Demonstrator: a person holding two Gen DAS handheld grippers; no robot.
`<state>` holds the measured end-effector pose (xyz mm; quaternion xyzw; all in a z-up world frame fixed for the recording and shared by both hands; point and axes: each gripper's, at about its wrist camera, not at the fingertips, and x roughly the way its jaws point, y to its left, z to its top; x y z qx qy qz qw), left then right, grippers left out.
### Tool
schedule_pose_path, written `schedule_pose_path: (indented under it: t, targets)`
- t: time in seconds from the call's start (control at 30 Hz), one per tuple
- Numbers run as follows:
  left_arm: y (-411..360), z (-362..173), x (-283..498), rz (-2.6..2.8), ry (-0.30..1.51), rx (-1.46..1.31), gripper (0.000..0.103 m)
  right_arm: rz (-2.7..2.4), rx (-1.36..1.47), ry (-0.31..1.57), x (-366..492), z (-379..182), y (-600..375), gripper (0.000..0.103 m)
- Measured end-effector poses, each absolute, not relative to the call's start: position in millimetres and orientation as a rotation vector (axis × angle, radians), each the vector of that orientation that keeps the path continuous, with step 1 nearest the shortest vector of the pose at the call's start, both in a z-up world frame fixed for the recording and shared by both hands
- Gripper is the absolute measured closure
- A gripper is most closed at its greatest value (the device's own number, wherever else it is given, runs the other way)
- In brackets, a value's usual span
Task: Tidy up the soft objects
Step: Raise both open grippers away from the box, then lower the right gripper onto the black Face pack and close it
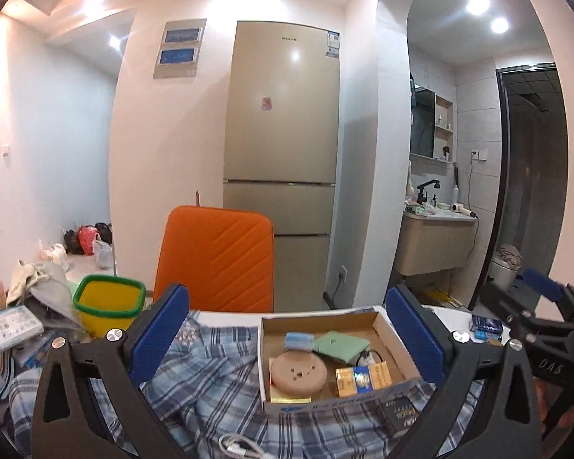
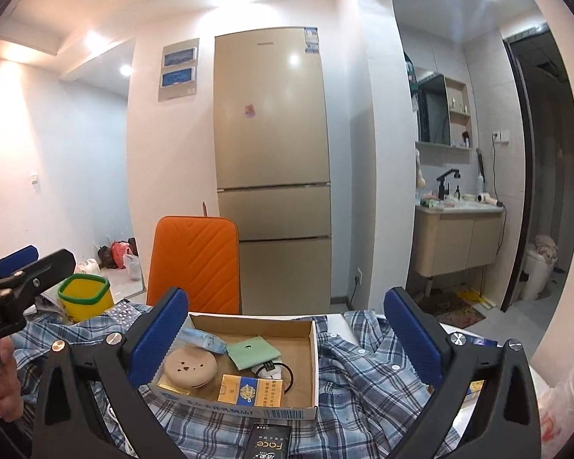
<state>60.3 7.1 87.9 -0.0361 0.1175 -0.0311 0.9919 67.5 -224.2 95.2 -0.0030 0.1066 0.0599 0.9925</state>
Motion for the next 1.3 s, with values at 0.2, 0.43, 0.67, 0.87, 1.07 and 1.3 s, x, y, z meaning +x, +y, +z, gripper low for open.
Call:
schedule_pose_path:
  t: [0.2,0.43,0.67,0.87,1.07,1.3]
  targets:
    - [17,71,45,-0.049,0.248,-0.082,0.001,0.097,-0.032,0.179,47,87,-212,0.000]
    - [18,45,40,-0.052,0.278,-0.076,0.001,0.093,-0.032,0.226,48,63,-208,0.000]
    - [13,27,43,-0.056,0.300,-0.064,0.001,0.106,-0.045,0.253,53,44,-209,0.000]
    - [9,8,44,-0.057,0.329,-0.052,0.001,0.104,-0.029,0.295,60,29,-211,0.000]
    - [5,-5,46,-0.059,0.346,-0.032,0.001,0.115,-0.036,0.327,64,17,-210,0.000]
    - [8,-6,50,-0.054,0.364,-0.044,0.001,0.111,-0.029,0.349,67,12,-211,0.000]
